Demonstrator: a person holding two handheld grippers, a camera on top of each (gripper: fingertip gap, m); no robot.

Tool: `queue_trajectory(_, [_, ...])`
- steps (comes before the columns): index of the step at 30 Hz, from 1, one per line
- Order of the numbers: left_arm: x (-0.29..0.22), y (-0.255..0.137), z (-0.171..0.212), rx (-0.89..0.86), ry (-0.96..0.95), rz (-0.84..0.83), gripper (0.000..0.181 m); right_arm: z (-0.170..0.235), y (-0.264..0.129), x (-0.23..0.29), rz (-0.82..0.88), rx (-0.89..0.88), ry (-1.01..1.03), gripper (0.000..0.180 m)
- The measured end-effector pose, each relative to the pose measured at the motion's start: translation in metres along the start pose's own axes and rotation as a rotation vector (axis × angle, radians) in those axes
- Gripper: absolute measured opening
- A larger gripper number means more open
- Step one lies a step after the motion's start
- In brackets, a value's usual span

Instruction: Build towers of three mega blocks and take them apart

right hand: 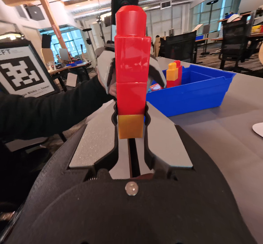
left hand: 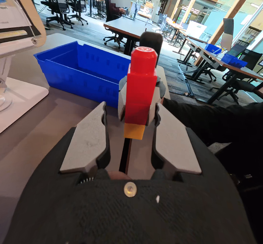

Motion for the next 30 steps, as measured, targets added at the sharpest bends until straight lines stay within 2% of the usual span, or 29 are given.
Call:
queue_trajectory(6, [-0.007,0.017,0.003,-0.088,0.027,0.063,0.067,0.009,-0.002,-0.001,-0.024,0.078,-0.034,0.034])
queue_trajectory(10, [0.012,0.029,0.012,-0.077,0.014,0.048,0.067,0.01,-0.008,-0.011,0.011,0.075,-0.03,0.034])
queue_trajectory(17, [0.04,0.015,0.022,-0.09,-0.029,-0.014,0.065,0.015,-0.015,-0.022,0.051,0.095,-0.018,0.034])
queue_trajectory(27, [0.04,0.015,0.028,-0.141,-0.102,0.041,0.067,0.031,-0.007,-0.023,0.088,0.145,0.021,0.033])
queue_trajectory(30, [0.044,0.013,0.026,-0.19,-0.139,0.071,0.063,0.027,-0.008,-0.024,0.083,0.089,0.059,0.033])
Point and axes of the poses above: each gripper's, where its closed fingertips meet, y out along the fingers, z out of its underside, x = y × z across the jaws, the point moved 5 cm from there along -y, back along the fingers, and after that the axes turned 14 degrees about -y, right-handed, at the moved point
